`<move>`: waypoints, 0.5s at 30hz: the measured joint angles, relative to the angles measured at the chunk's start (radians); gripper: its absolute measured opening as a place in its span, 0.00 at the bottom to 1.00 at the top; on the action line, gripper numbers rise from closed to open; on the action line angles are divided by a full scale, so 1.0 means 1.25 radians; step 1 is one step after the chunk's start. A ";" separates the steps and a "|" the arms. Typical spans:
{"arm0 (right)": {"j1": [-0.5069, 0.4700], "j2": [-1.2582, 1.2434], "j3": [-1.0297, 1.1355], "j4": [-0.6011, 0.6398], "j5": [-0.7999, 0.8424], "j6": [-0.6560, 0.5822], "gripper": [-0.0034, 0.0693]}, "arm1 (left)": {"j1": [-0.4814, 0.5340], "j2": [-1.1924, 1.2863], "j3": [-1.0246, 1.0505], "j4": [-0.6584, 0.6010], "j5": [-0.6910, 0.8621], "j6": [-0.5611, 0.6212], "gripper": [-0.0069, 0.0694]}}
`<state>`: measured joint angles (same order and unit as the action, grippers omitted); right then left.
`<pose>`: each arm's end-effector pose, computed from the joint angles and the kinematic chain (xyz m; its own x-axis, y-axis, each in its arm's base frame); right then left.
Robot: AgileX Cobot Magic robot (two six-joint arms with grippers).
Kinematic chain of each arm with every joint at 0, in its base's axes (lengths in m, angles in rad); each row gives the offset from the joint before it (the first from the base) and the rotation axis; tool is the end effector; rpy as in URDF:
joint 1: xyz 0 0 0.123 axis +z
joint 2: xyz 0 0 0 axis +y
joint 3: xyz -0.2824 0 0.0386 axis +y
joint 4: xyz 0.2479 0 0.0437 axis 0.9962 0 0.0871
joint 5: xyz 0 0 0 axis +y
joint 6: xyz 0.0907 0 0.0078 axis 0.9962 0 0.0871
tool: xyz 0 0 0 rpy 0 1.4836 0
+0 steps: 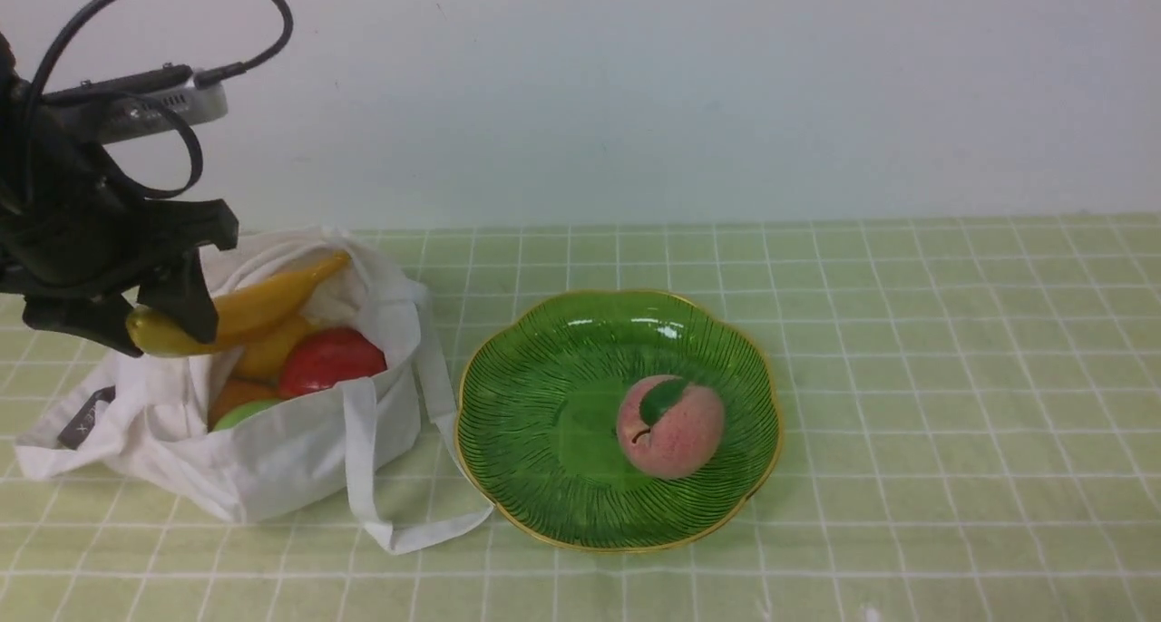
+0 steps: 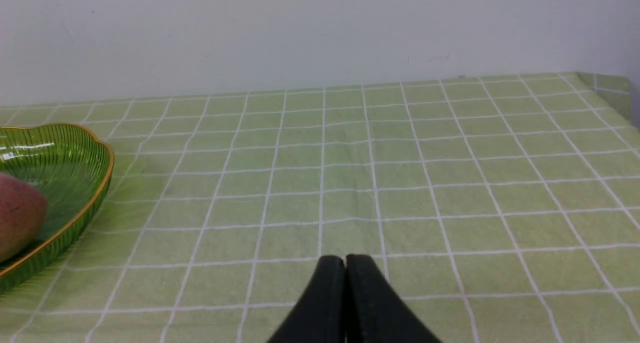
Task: Take the fruit out of the bag on the green coffee tablecloth and place them on the plate.
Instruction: 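Place the banana on the plate with the left gripper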
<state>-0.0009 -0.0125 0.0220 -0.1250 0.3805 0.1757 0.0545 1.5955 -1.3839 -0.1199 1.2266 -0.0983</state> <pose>0.0523 -0.0043 0.1724 -0.2924 0.0597 -0.9544 0.0626 0.9971 0.0432 0.3170 0.0070 0.3068 -0.9605 -0.1902 -0.2029 -0.1640 0.9766 -0.1393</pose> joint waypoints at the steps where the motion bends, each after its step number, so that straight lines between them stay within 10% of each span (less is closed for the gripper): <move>1: 0.000 0.000 0.000 0.000 0.000 0.000 0.03 | 0.000 -0.006 0.004 0.001 0.000 -0.001 0.52; 10: 0.000 0.000 0.000 0.000 0.000 0.000 0.03 | -0.045 -0.172 0.097 -0.066 0.004 0.002 0.51; 15: 0.000 0.000 0.000 0.000 0.000 0.000 0.03 | -0.203 -0.181 0.097 -0.109 -0.009 0.023 0.51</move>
<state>-0.0009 -0.0125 0.0220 -0.1250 0.3805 0.1757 -0.1991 1.3694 -1.2632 -0.2558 1.2151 -0.0698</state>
